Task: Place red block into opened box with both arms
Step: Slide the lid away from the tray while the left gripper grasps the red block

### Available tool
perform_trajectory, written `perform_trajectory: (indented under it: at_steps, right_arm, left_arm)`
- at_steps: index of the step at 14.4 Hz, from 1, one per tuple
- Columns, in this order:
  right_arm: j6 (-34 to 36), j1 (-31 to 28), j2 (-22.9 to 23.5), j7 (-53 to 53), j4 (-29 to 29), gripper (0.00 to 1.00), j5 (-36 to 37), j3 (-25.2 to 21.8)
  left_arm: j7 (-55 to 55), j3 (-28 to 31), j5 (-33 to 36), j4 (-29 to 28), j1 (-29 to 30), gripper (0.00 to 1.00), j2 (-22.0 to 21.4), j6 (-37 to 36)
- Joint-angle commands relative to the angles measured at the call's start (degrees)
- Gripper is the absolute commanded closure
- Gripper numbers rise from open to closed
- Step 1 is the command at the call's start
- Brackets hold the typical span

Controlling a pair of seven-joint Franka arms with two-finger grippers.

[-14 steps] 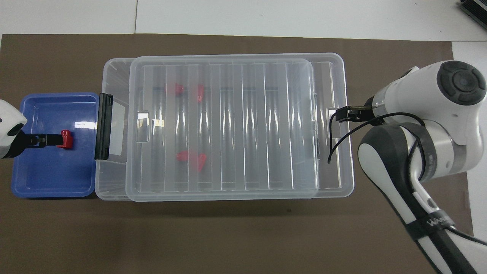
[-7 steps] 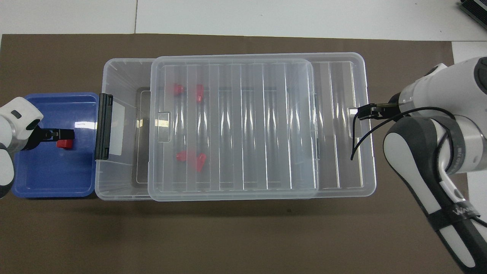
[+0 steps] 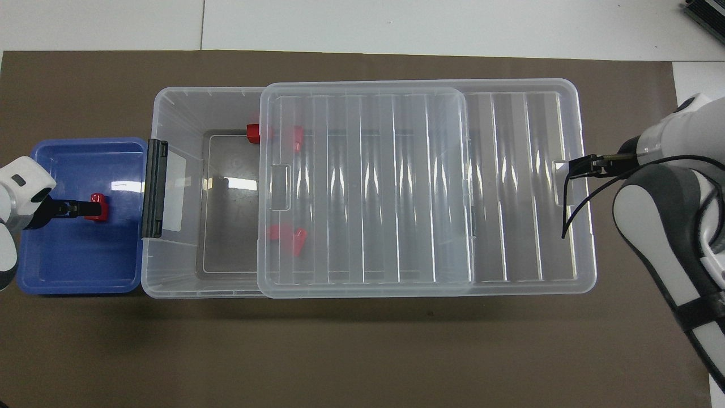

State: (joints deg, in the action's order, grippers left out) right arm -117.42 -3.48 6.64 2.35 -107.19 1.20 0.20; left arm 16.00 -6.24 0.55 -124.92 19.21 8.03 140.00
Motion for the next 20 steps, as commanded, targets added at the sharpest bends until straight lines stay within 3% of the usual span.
perform_trajectory:
  at_steps: [1, 8, 9, 12, 15, 17, 20]
  right_arm:
    - [-0.4, -2.4, -0.5, 3.4, -0.7, 0.00, -0.1, 0.5]
    - [-0.2, -4.3, -0.5, 4.2, -0.7, 0.01, 0.3, 0.4]
    - [-0.2, -4.3, -0.5, 4.2, -0.7, 0.00, 0.3, 0.4]
    - [-0.2, -4.3, -0.5, 4.1, -0.5, 0.00, 0.4, 0.4]
    - [0.4, -3.4, -1.7, 3.6, 0.0, 0.00, 0.4, 0.4]
    - [2.5, -3.1, -4.0, 3.3, 0.0, 0.00, 0.4, 0.6]
    - [5.9, -1.4, -7.2, -0.2, 0.0, 0.00, 0.3, 0.6]
  left_arm:
    - [1.0, -0.3, -1.1, -1.5, 0.0, 0.00, 0.9, 2.7]
    - [1.4, -0.3, -1.1, -4.3, -0.2, 0.01, 1.5, 7.9]
    - [1.4, -0.3, -1.1, -4.3, -0.2, 0.05, 1.5, 7.9]
    - [1.4, -0.3, -1.1, -4.1, -0.7, 0.61, 1.6, 7.7]
    - [1.7, -0.2, -1.0, -4.0, -1.5, 1.00, 1.6, 7.0]
    - [1.7, -0.3, -1.0, -3.4, -1.5, 1.00, 1.6, 5.5]
    - [1.7, -0.4, -0.9, 2.9, -1.5, 1.00, 1.1, -4.5]
